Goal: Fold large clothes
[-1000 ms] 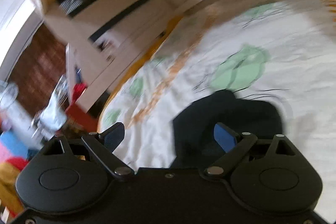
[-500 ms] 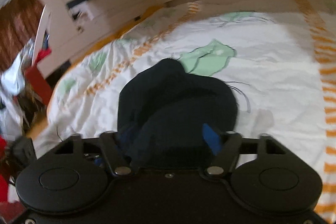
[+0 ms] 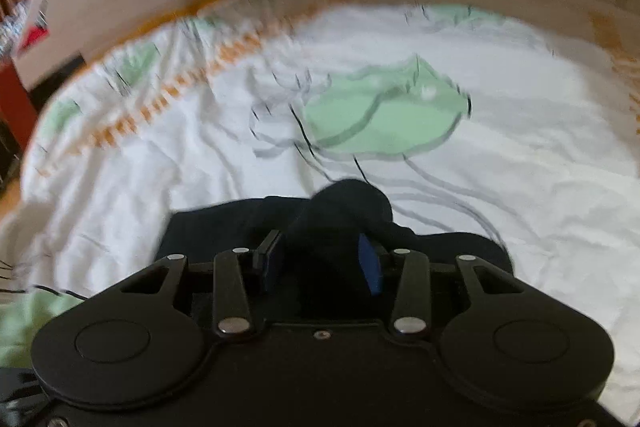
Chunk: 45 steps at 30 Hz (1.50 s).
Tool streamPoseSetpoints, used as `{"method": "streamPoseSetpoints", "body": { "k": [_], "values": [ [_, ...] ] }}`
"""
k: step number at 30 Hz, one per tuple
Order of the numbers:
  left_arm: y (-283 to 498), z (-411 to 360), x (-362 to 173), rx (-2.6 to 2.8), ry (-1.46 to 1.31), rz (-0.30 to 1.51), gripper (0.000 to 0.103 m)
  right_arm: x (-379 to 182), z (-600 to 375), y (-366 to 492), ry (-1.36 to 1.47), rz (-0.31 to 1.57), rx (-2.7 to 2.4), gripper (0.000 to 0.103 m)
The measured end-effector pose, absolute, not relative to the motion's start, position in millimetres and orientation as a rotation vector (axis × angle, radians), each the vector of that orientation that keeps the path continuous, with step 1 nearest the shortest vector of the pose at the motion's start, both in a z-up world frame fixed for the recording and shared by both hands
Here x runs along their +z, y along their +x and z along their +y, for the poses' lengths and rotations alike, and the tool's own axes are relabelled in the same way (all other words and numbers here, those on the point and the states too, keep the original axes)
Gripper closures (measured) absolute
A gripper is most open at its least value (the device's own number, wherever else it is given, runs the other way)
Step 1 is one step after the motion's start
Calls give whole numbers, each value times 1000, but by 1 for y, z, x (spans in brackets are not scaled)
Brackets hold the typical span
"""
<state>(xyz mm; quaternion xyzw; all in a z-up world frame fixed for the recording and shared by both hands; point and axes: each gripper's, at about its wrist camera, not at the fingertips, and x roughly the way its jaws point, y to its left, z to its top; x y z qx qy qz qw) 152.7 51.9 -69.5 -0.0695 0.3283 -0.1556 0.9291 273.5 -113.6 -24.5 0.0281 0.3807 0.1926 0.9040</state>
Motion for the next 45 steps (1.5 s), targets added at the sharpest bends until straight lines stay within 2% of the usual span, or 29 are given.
{"method": "streamPoseSetpoints", "body": {
  "k": [6,10,14,15,16,17,18,19,20,21,23,31,37,45],
  "values": [
    [153,46,-70,-314,-106,665,82,-52,-112,286,47,873,410,54],
    [151,43,-69,-308,-93,663,82,-53,-114,281,43,851,416,54],
    [152,43,-63,-311,-113,676,77,-45,-123,275,95,796,447,50],
    [152,42,-61,-311,-119,676,72,-41,-126,270,108,775,455,44],
    [151,42,-58,-313,-125,668,59,-37,-129,264,119,751,467,38],
    [149,42,-54,-312,-125,652,52,-33,-130,258,124,732,478,24],
    [146,40,-50,-293,-112,632,41,-29,-131,252,124,715,485,11],
    [143,39,-45,-281,-96,612,16,-23,-132,244,122,694,486,8],
    [139,40,-40,-284,-92,595,4,-18,-135,236,119,670,478,6],
    [136,41,-35,-279,-94,581,0,-13,-138,229,123,650,467,6],
    [130,44,-26,-261,-100,560,0,-2,-147,218,146,617,438,0],
    [118,49,11,-135,-68,617,0,36,-185,161,241,472,249,0],
    [108,42,23,-87,-9,720,1,38,-193,121,292,507,157,0],
    [83,35,28,-51,33,714,1,35,-192,70,302,525,121,0]
  ]
}}
